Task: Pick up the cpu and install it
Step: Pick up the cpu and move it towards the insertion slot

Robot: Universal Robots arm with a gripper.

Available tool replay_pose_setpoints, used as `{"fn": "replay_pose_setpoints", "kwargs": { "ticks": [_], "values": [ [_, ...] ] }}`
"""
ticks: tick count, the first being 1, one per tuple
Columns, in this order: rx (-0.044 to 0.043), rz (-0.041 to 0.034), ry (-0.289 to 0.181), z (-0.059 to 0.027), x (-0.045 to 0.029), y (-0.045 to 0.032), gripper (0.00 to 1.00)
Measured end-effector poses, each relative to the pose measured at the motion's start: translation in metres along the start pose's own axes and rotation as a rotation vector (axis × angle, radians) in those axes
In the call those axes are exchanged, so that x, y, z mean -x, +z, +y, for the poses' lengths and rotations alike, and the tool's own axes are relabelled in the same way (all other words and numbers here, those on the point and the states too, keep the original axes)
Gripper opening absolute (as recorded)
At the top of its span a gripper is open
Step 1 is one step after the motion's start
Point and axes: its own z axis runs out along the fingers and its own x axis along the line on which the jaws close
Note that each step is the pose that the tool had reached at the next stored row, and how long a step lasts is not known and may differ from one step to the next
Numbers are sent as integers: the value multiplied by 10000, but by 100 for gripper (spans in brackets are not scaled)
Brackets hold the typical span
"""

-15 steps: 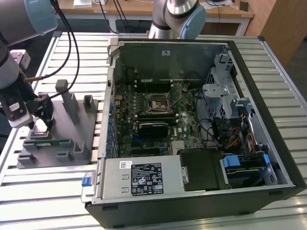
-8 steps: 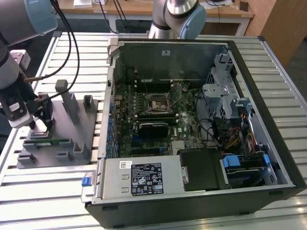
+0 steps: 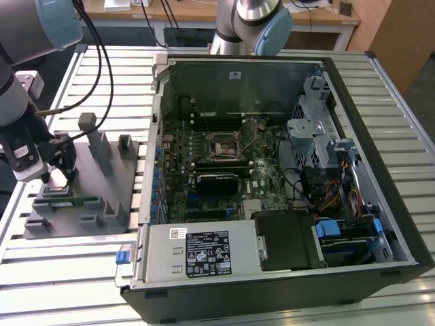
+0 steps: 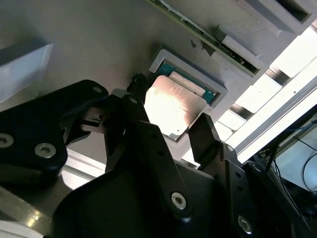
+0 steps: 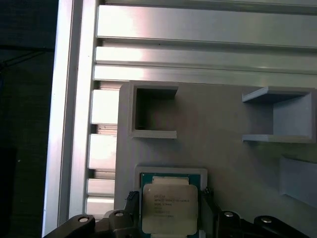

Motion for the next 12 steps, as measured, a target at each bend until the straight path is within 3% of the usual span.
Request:
{"fn": "replay_pose_setpoints", "kwargs": {
  "ticks": [12],
  "values": [
    [-1, -4, -1, -15, -1, -9, 60]
  ]
}}
